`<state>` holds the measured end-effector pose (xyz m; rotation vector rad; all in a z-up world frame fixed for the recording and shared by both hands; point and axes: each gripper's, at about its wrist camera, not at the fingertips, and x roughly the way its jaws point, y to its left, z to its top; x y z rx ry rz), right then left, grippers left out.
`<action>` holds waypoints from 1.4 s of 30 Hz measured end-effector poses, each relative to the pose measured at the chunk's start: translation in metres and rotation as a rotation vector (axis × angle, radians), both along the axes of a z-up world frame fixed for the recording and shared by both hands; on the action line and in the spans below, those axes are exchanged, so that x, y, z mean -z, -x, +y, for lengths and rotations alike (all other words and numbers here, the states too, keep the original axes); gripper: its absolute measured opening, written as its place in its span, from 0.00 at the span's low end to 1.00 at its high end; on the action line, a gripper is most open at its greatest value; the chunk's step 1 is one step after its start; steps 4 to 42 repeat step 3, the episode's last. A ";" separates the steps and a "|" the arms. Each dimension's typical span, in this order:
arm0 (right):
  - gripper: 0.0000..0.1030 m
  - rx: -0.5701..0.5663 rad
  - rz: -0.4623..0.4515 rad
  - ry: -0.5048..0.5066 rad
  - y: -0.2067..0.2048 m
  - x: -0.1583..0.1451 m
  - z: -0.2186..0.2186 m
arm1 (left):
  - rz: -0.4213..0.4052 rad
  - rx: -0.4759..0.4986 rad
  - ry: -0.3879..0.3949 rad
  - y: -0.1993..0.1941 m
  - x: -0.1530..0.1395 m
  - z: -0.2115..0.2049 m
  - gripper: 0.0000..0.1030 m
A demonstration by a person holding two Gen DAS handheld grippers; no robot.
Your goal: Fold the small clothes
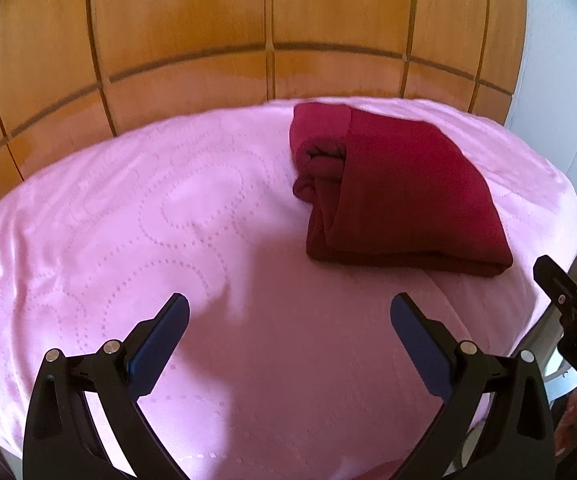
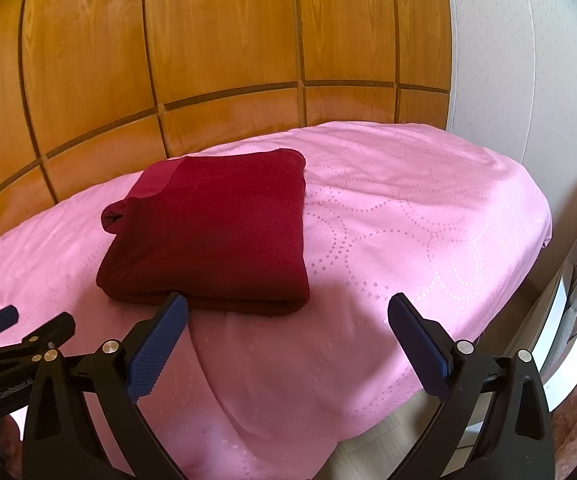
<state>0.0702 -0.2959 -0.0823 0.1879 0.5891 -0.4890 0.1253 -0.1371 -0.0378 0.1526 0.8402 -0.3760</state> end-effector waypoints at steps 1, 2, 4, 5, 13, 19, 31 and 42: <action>0.96 0.000 0.002 -0.006 -0.002 0.001 -0.002 | 0.019 0.001 0.000 -0.004 0.003 0.001 0.98; 0.96 -0.002 0.002 -0.014 -0.004 0.002 -0.005 | 0.031 0.002 0.001 -0.007 0.006 0.002 0.98; 0.96 -0.005 0.000 -0.026 -0.008 0.002 -0.010 | 0.046 0.002 0.000 -0.011 0.009 0.004 0.98; 0.96 -0.005 0.000 -0.026 -0.008 0.002 -0.010 | 0.046 0.002 0.000 -0.011 0.009 0.004 0.98; 0.96 -0.005 0.000 -0.026 -0.008 0.002 -0.010 | 0.046 0.002 0.000 -0.011 0.009 0.004 0.98; 0.96 -0.005 0.000 -0.026 -0.008 0.002 -0.010 | 0.046 0.002 0.000 -0.011 0.009 0.004 0.98; 0.96 -0.005 0.000 -0.026 -0.008 0.002 -0.010 | 0.046 0.002 0.000 -0.011 0.009 0.004 0.98; 0.96 -0.005 0.000 -0.026 -0.008 0.002 -0.010 | 0.046 0.002 0.000 -0.011 0.009 0.004 0.98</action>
